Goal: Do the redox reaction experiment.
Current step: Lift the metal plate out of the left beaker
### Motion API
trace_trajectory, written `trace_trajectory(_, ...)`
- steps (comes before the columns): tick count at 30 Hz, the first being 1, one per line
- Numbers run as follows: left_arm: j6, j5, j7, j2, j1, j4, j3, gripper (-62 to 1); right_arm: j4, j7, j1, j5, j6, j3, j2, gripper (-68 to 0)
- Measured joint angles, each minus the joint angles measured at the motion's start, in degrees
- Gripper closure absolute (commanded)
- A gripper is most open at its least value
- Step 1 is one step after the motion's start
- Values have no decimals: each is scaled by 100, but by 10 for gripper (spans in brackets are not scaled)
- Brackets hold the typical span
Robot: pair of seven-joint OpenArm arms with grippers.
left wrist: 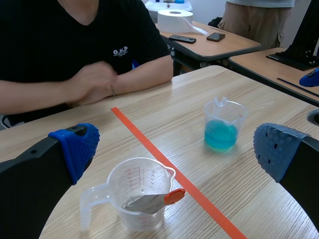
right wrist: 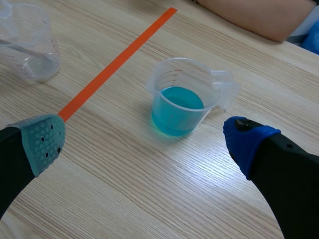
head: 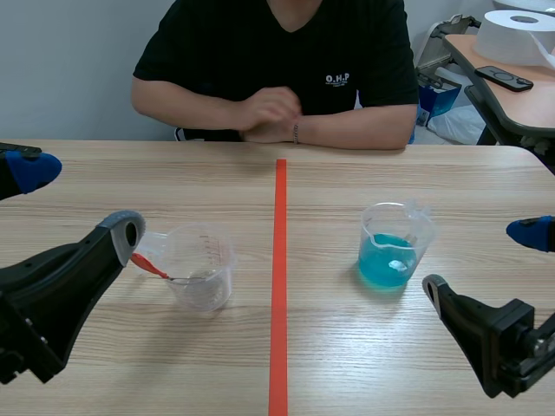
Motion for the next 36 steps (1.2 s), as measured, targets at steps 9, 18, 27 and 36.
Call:
trace_trajectory(9, 0, -2, -109, 0, 15, 0, 0, -623, 0, 0, 0, 0, 0, 0, -2, -679)
trace_trajectory(18, 0, 0, -111, 0, 13, 0, 0, -623, 0, -46, 0, 0, 0, 0, -2, -679)
trace_trajectory(27, 0, 44, -111, 0, 13, 0, 0, -623, 0, -48, 0, 0, 0, 0, -2, -679)
trace_trajectory(36, 0, 44, -120, 0, 13, 0, 0, -623, 0, -48, 0, 0, 0, 0, -2, -679)
